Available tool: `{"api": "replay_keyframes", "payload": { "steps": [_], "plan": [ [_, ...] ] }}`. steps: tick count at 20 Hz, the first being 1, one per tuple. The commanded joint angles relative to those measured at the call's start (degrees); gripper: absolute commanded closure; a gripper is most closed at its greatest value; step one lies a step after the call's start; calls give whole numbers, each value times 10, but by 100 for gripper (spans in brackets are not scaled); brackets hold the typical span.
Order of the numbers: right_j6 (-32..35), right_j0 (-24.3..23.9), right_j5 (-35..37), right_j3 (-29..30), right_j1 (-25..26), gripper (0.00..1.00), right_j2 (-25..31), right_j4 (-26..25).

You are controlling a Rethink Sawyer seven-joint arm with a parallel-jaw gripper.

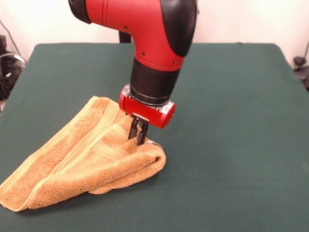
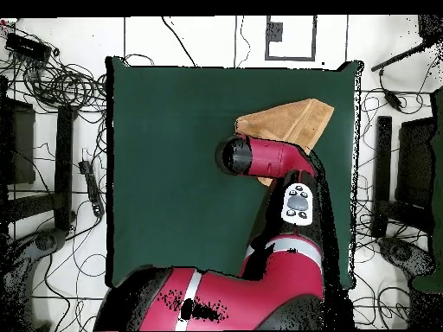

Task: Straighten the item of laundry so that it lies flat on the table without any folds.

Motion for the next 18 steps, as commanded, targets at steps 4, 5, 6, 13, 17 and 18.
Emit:
{"api": "replay_keyframes", "payload": {
  "steps": [4,5,6,13,17,18],
  "plan": [
    [-52,-20,109,70,20,100,78,-29],
    [-51,-18,116,66,20,100,76,-30],
    [-53,-14,129,59,21,100,71,-32],
    [-51,-5,144,59,12,100,65,-38],
    [-64,-5,169,67,2,100,73,-37],
    [-68,-7,181,70,-1,100,77,-35]
  ]
}}
